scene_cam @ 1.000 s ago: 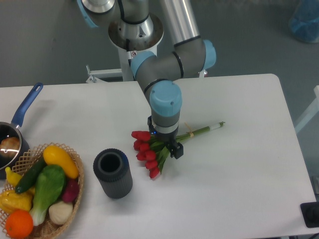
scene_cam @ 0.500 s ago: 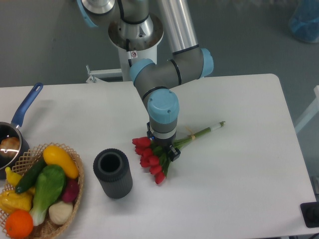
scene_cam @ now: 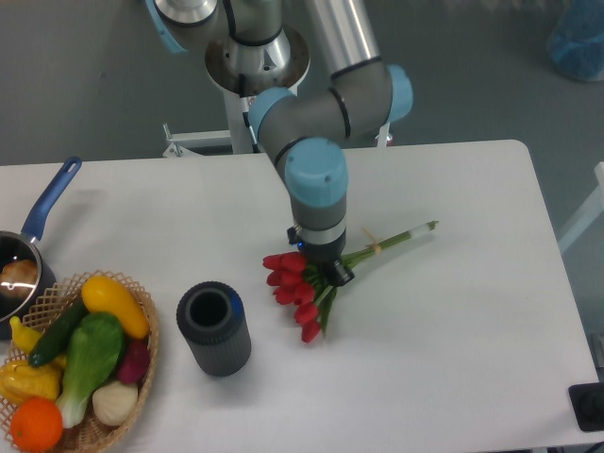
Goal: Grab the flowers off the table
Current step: 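Lift the grasped red tulips up off the table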
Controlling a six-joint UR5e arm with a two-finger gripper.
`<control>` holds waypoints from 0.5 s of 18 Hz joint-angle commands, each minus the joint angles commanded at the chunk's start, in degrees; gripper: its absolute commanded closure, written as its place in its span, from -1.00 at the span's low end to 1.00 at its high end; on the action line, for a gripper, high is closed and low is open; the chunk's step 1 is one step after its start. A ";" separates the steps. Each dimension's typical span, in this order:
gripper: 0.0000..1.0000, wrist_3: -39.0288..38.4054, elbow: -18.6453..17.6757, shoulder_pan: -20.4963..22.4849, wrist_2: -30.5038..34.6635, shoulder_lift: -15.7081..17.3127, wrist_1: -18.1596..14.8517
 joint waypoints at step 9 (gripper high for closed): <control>0.91 -3.60 13.96 2.63 -7.82 1.24 -14.66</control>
